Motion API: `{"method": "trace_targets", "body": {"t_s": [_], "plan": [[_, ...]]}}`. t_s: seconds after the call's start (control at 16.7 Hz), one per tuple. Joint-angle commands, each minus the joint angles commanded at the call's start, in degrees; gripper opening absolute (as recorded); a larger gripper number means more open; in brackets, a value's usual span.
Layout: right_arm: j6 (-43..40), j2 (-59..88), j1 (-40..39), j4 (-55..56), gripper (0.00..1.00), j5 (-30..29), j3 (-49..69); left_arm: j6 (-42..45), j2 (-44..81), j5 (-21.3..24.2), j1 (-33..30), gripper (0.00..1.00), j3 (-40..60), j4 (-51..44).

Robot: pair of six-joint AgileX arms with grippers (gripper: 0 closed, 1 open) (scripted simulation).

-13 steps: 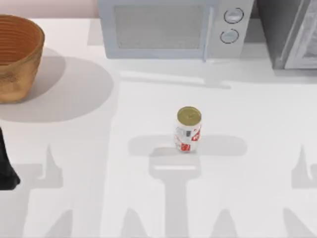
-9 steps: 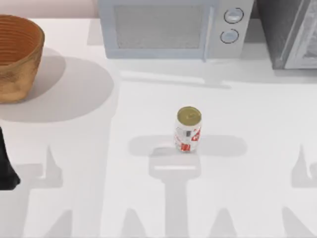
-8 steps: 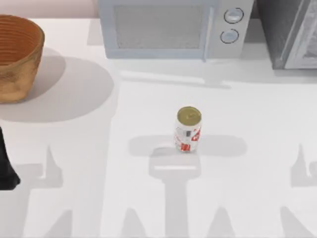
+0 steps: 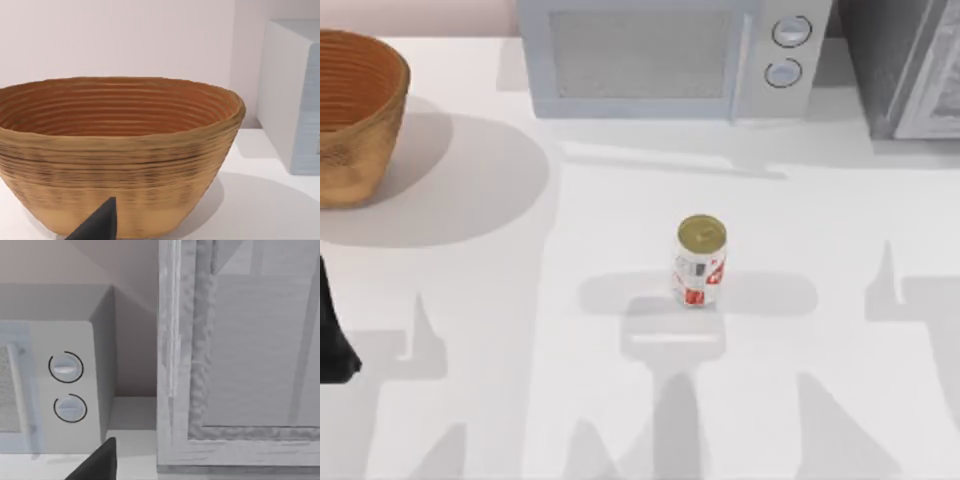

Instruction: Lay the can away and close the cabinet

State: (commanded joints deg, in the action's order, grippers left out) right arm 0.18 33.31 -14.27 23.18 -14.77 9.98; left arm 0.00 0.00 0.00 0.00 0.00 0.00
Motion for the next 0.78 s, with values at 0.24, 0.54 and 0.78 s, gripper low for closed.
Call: {"method": "trace_targets", "body": {"t_s": [0.24, 0.54, 0.78], "plan": [[0.11, 22.27, -9.54, 15.54, 1.00, -9.89, 6.70, 0.00, 0.00, 0.00, 0.00, 1.00, 0.00, 0.00], [0.24, 52.14, -22.32, 36.37, 1.00, -23.15, 15.69, 0.00, 0.00, 0.00, 0.00, 1.00, 0.00, 0.00], [0.33, 74.58, -31.92, 52.01, 1.00, -33.10, 22.44, 0.00, 0.00, 0.00, 0.00, 1.00, 0.00, 0.00]]}}
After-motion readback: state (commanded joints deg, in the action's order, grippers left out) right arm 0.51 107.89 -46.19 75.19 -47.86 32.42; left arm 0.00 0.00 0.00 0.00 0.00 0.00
